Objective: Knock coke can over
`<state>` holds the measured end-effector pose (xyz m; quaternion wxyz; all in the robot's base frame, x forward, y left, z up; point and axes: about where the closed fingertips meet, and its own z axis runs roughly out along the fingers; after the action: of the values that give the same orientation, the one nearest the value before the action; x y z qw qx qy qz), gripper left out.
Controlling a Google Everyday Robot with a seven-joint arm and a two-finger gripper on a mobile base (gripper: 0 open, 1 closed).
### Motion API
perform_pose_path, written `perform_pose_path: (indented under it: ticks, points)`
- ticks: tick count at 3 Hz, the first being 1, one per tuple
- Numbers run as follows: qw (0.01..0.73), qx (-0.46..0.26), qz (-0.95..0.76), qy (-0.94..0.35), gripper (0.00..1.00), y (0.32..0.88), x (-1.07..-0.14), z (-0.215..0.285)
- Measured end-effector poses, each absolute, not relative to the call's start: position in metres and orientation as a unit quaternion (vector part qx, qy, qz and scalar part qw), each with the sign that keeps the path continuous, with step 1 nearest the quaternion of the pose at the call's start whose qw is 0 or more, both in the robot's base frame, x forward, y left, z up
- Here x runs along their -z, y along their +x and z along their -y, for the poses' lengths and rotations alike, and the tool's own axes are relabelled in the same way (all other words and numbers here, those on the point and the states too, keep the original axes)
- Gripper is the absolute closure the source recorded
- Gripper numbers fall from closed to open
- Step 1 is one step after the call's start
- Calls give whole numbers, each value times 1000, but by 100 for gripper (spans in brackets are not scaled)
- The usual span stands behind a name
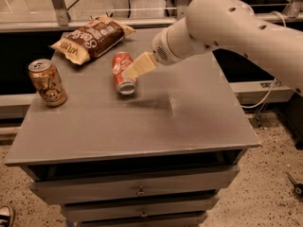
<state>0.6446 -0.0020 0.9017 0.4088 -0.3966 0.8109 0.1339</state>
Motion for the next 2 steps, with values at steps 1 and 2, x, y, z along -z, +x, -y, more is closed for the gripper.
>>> perform_pose_path:
  ticks: [1,2]
  points:
    - [414,-122,-823,-370,0,663,-911,22]
    - [409,-128,-828,-361,0,662,-909,48]
